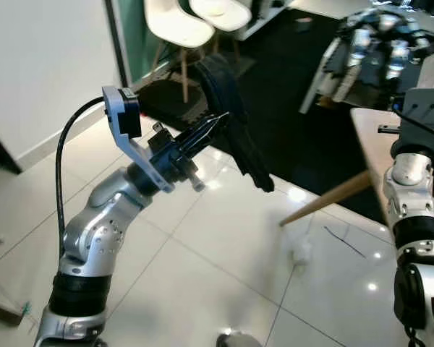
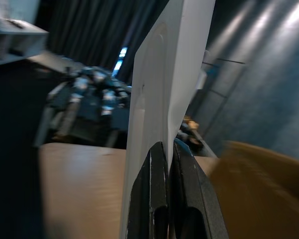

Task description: Picking trash to rubbish bin

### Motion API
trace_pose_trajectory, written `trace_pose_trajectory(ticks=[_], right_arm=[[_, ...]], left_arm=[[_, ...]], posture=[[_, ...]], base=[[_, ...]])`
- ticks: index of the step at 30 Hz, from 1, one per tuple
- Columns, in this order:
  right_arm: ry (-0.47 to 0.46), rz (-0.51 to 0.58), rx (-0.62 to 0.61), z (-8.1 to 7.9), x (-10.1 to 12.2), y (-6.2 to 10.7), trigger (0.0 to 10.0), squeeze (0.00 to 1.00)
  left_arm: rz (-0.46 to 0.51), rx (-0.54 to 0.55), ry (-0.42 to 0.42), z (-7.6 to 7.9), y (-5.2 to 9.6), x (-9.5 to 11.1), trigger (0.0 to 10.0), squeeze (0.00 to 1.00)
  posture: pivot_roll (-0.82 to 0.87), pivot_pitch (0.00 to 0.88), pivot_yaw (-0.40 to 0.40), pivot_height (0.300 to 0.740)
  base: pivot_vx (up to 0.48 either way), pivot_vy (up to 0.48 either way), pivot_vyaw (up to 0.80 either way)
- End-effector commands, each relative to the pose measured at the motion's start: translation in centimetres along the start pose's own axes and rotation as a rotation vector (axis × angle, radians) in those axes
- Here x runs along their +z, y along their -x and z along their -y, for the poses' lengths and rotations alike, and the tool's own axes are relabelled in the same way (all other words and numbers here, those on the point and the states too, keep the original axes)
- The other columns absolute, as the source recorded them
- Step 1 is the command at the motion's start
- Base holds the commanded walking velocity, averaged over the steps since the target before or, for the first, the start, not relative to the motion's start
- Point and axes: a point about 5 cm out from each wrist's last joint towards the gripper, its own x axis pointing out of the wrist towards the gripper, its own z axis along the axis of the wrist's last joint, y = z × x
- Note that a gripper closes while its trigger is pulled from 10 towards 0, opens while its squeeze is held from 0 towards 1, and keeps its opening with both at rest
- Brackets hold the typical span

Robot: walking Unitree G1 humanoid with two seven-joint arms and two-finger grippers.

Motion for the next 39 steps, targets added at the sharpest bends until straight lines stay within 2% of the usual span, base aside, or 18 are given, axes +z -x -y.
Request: trace_pose_trajectory(ticks=[1, 5, 11, 15, 16, 18, 22, 25, 28, 30, 32, 35, 39], right_arm=[[0.016, 0.011, -0.012, 0.3, 0.2, -0.1, 10.0, 0.0], [0.003, 0.016, -0.012, 0.2, 0.4, -0.1, 10.0, 0.0], [-0.06, 0.07, -0.005, 0.3, 1.9, -0.4, 10.0, 0.0], [-0.151, 0.181, 0.022, 0.5, 4.5, -0.8, 10.0, 0.0], [-0.18, 0.239, 0.035, 0.8, 6.0, -1.0, 10.0, 0.0], [-0.19, 0.255, 0.038, 0.8, 6.4, -1.0, 10.0, 0.0], [-0.279, 0.361, 0.1, 1.1, 9.5, -1.1, 10.0, 0.0], [-0.302, 0.404, 0.116, 1.3, 10.7, -1.1, 10.0, 0.0], [-0.292, 0.438, 0.101, 2.2, 11.9, -1.3, 10.0, 0.0], [-0.207, 0.417, 0.062, 3.0, 11.6, -1.8, 10.0, 0.0], [-0.184, 0.41, 0.053, 3.2, 11.4, -1.9, 10.0, 0.0], [-0.111, 0.312, 0.044, 3.6, 9.0, -2.3, 10.0, 0.0], [-0.085, 0.281, 0.063, 3.5, 8.1, -2.2, 10.0, 0.0]], left_arm=[[0.048, 0.028, -0.026, -0.3, -0.3, 0.6, 10.0, 0.0], [0.068, 0.085, -0.027, -1.2, -0.4, 0.8, 10.0, 0.0], [0.056, 0.093, -0.03, -1.3, -0.5, 0.6, 10.0, 0.0], [0.052, 0.097, -0.03, -1.3, -0.7, 0.4, 10.0, 0.0], [0.05, 0.092, -0.028, -1.1, -0.8, 0.2, 10.0, 0.0], [0.051, 0.089, -0.027, -1.1, -0.9, 0.2, 10.0, 0.0], [0.053, 0.075, -0.022, -0.9, -1.2, 0.0, 10.0, 0.0], [0.053, 0.074, -0.021, -0.8, -1.2, 0.0, 10.0, 0.0], [0.054, 0.07, -0.022, -0.8, -1.3, -0.1, 10.0, 0.0], [0.056, 0.068, -0.023, -0.8, -1.4, 0.0, 10.0, 0.0], [0.057, 0.068, -0.023, -0.8, -1.4, 0.0, 10.0, 0.0], [0.067, 0.069, -0.028, -0.7, -1.5, 0.1, 10.0, 0.0], [0.073, 0.077, -0.033, -0.8, -1.6, 0.2, 10.0, 0.0]], posture=[[0.02, 0.095, -0.028, 0.74], [0.02, 0.092, -0.023, 0.74], [0.02, 0.096, -0.017, 0.74], [0.02, 0.094, -0.015, 0.74], [0.01, 0.095, -0.014, 0.74], [0.01, 0.095, -0.013, 0.74], [0.01, 0.095, -0.013, 0.74], [0.01, 0.094, -0.013, 0.74], [0.01, 0.092, -0.013, 0.74], [0.0, 0.089, -0.013, 0.74], [0.0, 0.089, -0.013, 0.74], [0.0, 0.089, -0.017, 0.74], [0.0, 0.089, -0.017, 0.74]], base=[[0.0, 0.0, -0.8], [0.0, 0.0, -0.8], [0.0, 0.0, -0.8], [0.0, 0.0, -0.8], [0.0, 0.0, -0.8], [0.0, 0.0, -0.8], [0.0, 0.0, -0.8], [0.0, 0.0, -0.8], [0.0, 0.0, -0.8], [0.0, 0.0, -0.8], [0.0, 0.0, -0.8], [0.0, 0.0, -0.8], [0.0, 0.0, -0.8]])
